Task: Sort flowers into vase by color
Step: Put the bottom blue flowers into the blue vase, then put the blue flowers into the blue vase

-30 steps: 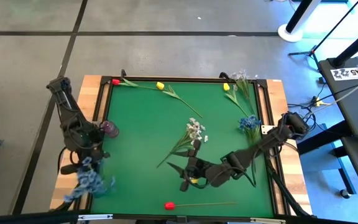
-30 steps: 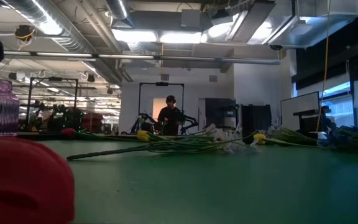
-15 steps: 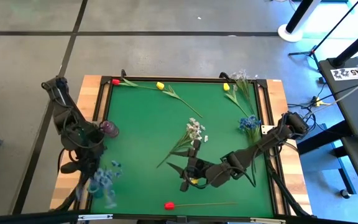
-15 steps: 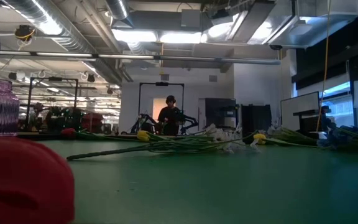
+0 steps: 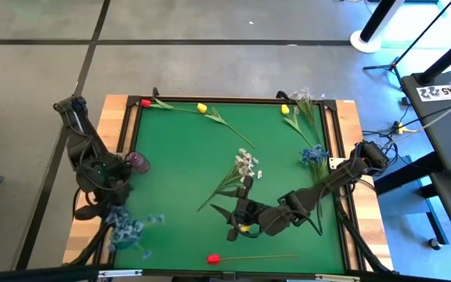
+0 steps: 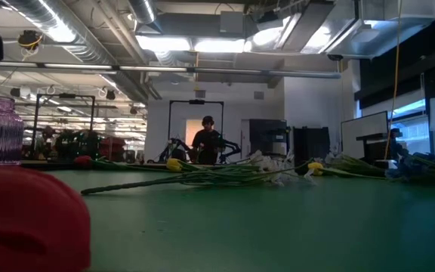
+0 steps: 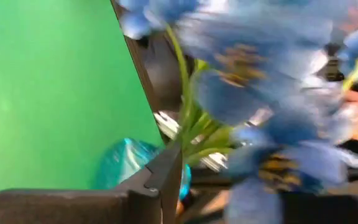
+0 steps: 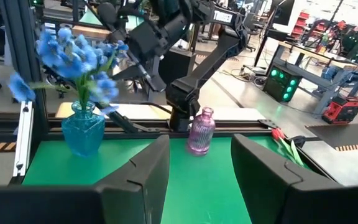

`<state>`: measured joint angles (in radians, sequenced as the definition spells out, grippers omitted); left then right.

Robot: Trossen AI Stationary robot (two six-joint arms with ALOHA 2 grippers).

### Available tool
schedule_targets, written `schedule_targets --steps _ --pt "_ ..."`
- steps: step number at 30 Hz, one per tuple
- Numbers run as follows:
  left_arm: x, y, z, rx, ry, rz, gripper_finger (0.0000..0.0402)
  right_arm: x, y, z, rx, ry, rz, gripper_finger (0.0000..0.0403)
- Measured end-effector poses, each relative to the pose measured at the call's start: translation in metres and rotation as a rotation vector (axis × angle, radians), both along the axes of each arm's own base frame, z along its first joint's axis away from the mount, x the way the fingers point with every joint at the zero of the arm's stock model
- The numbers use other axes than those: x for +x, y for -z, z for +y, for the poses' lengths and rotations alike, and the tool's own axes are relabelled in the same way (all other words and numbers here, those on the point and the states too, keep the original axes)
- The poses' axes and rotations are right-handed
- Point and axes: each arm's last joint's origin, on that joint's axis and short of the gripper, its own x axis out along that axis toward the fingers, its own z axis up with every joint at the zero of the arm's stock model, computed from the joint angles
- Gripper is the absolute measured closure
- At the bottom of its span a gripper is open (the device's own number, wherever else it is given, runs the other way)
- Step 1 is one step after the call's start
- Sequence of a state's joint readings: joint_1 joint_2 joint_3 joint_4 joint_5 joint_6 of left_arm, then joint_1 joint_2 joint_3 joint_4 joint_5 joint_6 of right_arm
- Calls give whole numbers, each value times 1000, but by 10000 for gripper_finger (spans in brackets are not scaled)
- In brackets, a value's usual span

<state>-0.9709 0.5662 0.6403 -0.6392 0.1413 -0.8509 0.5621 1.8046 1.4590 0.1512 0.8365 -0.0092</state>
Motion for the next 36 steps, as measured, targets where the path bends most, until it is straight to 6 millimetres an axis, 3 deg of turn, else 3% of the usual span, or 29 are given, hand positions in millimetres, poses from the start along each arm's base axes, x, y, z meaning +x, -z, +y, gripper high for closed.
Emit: schedule_targets --steps 4,12,17,22,27,30,36 --pt "1 -2 7 59 -40 -86 276 0 6 -4 -38 30 60 233" --pt "0 -21 33 339 -264 -169 276 4 22 -27 1 136 170 233" --pt "11 -29 38 472 -375 -335 276 0 35 -65 134 292 310 233" --pt "35 -24 33 586 -479 -448 276 -24 60 -131 439 583 690 233" --pt "67 -14 22 654 -506 -571 276 -67 89 -180 507 961 1071 233" --pt "82 -6 17 673 -518 -618 276 -88 105 -200 578 1084 1230 233" --pt "99 10 15 711 -542 -589 276 -124 156 -223 736 1168 1445 233"
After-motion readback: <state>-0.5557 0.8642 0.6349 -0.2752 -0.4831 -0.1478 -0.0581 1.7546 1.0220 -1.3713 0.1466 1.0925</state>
